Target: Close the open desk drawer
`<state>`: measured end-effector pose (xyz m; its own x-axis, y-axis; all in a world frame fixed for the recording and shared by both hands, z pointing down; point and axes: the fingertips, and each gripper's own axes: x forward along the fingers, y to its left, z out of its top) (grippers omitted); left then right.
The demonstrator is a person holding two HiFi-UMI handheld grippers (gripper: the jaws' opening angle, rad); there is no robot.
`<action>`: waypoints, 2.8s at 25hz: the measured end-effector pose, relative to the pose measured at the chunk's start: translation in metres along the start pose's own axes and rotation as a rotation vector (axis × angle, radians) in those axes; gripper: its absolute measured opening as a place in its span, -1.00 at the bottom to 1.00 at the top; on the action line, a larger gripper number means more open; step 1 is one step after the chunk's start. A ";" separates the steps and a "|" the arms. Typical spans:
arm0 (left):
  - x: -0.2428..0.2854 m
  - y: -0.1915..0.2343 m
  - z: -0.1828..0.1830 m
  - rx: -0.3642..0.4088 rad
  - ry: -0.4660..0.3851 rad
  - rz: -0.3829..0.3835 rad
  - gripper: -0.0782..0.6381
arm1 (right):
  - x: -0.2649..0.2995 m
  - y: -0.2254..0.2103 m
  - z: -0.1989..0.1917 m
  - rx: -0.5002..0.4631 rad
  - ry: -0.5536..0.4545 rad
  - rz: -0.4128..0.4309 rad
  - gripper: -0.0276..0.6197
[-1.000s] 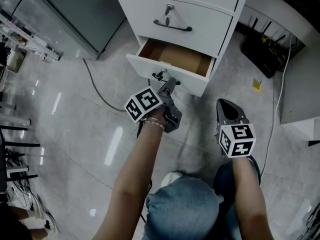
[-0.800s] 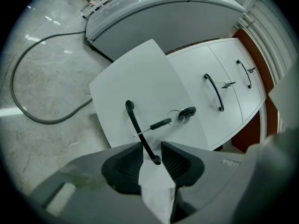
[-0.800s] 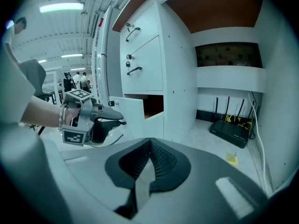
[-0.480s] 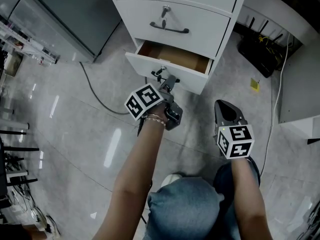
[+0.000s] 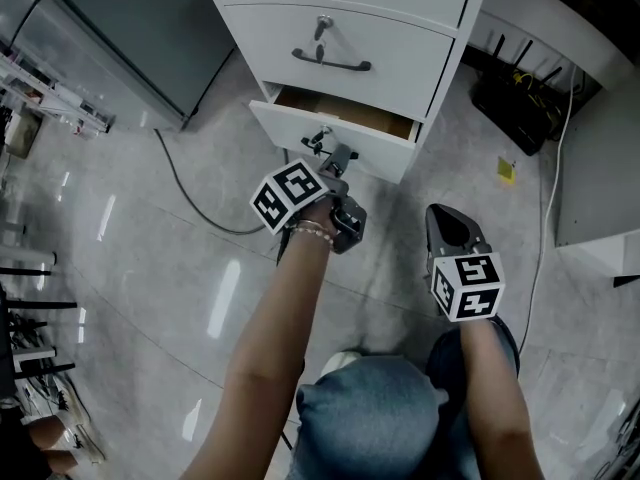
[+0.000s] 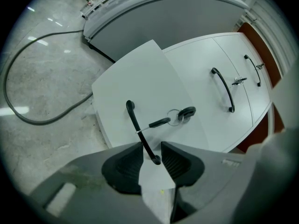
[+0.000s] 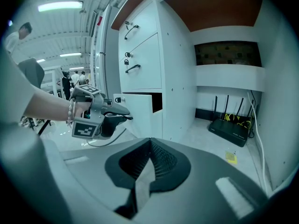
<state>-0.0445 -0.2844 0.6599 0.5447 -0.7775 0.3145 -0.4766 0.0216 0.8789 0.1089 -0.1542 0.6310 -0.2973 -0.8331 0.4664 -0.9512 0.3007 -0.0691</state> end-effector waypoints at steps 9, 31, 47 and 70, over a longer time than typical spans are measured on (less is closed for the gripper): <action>0.013 -0.003 0.003 -0.003 0.004 0.003 -0.48 | 0.002 -0.004 -0.002 0.005 0.006 -0.006 -0.92; 0.037 -0.010 0.011 -0.008 0.008 0.006 -0.48 | 0.008 -0.014 -0.008 0.027 0.019 -0.035 -0.91; 0.053 -0.014 0.015 -0.003 0.009 0.015 -0.48 | 0.012 -0.020 -0.014 0.042 0.029 -0.042 -0.91; 0.012 -0.013 0.018 -0.059 -0.015 0.107 -0.49 | -0.010 -0.013 0.010 0.023 -0.036 -0.026 -0.92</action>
<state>-0.0441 -0.3047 0.6453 0.4827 -0.7778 0.4024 -0.4893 0.1415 0.8605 0.1232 -0.1545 0.6189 -0.2749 -0.8568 0.4363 -0.9602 0.2682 -0.0783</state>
